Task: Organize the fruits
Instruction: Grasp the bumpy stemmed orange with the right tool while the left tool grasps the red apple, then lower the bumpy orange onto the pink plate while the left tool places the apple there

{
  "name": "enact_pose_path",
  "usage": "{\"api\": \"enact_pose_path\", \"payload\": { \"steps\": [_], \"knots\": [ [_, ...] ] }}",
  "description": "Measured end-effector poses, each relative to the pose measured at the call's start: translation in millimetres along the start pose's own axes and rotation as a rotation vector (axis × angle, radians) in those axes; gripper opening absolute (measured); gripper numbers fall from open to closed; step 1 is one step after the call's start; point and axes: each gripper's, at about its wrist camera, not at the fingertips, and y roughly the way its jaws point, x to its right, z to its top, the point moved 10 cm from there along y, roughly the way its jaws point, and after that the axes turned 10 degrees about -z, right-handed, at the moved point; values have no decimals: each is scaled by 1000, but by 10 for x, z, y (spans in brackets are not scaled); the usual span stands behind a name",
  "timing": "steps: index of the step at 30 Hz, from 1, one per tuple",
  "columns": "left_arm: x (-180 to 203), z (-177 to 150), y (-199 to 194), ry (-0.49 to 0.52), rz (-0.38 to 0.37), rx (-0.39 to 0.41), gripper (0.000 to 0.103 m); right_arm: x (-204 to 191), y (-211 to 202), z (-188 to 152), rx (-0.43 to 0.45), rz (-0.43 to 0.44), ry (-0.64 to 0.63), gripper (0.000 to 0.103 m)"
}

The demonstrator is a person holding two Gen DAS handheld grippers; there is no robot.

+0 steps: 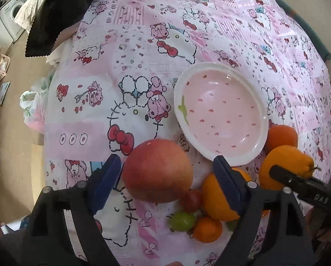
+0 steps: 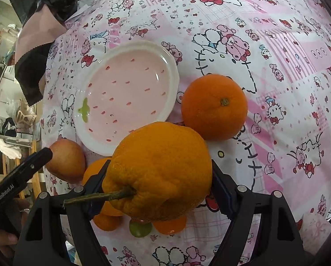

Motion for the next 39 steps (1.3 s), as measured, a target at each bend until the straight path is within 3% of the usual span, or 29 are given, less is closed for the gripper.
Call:
{"api": "enact_pose_path", "payload": {
  "steps": [3,5,8,10,19,22,26,31,39],
  "knots": [
    [-111,-149,208,-14,40,-97,87,-22,-14,-2,-2,10,2,83],
    [-109,-253,347,-59,-15,-148,89,-38,-7,0,-8,17,2,83],
    [-35,-255,459,-7,4,-163,89,-66,-3,3,-11,23,-2,83],
    [-1,-281,521,1,1,-180,81,-83,-5,10,-9,24,-5,83],
    [-51,-234,329,-24,7,-126,80,-136,-190,69,34,59,-16,83],
    [-3,-111,107,-5,7,-49,80,-199,-336,166,84,81,-31,83],
    [266,169,-111,106,-3,46,80,-321,-430,428,119,93,-61,83],
    [688,440,52,274,-9,44,80,-404,-352,824,148,73,-90,83],
    [826,503,470,354,-23,8,80,-382,-14,1012,97,59,-103,83]
  ]
}}
